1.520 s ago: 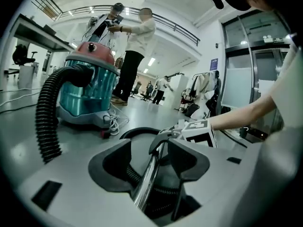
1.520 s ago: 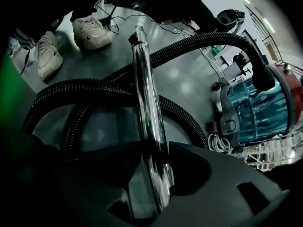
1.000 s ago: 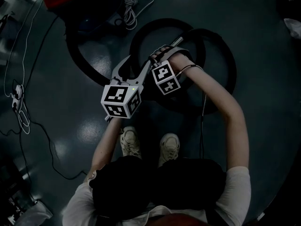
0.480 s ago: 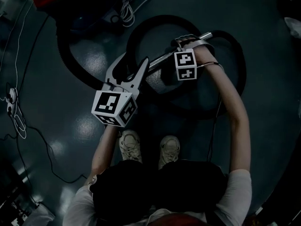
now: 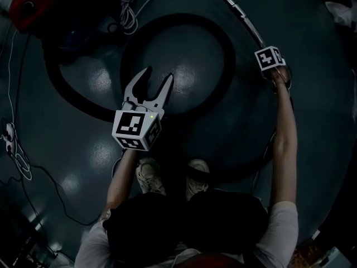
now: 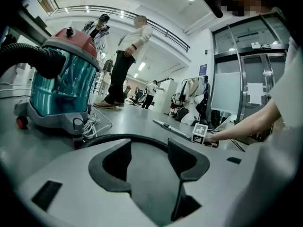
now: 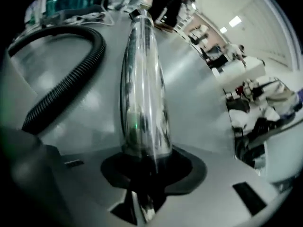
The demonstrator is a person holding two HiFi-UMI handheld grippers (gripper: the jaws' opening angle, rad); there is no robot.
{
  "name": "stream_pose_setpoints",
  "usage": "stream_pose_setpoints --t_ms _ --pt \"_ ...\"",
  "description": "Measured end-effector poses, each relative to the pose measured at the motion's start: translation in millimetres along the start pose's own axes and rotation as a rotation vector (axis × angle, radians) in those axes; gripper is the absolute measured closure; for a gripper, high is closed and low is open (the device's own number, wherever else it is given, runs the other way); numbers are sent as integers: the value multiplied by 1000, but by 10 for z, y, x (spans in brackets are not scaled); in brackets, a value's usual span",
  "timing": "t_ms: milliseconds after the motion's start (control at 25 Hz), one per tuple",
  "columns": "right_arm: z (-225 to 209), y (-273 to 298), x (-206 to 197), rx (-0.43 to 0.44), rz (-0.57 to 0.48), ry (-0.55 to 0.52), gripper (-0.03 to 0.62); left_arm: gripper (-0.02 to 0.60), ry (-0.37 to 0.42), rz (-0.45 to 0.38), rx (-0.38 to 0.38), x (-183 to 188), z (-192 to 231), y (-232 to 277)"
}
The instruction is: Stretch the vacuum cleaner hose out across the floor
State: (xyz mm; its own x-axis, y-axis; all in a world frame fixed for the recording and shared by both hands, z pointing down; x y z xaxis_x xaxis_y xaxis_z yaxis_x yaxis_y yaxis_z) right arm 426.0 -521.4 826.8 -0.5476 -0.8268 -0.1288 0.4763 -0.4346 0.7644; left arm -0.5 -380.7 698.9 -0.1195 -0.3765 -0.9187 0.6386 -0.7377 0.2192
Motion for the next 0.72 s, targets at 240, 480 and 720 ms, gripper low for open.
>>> stream_pose_setpoints --t_ms 240,480,720 --pt "-370 442 -1761 -59 336 251 461 357 -13 30 40 -100 117 10" --pt "-575 339 -3078 -111 549 424 459 357 -4 44 48 -150 141 38" --pt "-581 380 -2990 -351 506 342 431 357 13 75 26 -232 23 131"
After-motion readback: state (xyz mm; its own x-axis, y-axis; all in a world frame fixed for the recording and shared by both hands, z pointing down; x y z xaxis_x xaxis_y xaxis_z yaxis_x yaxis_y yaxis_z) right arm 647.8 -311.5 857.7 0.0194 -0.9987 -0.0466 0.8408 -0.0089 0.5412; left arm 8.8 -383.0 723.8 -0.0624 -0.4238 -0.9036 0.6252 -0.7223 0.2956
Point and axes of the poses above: the fingertips, and each gripper's own axes: y forward along the fingers, z to its left, x out of its top, the point moved 2 cm from there along -y, backward along the fingers, and after that the axes turned 9 degrees about -x, right-handed, at the moved point
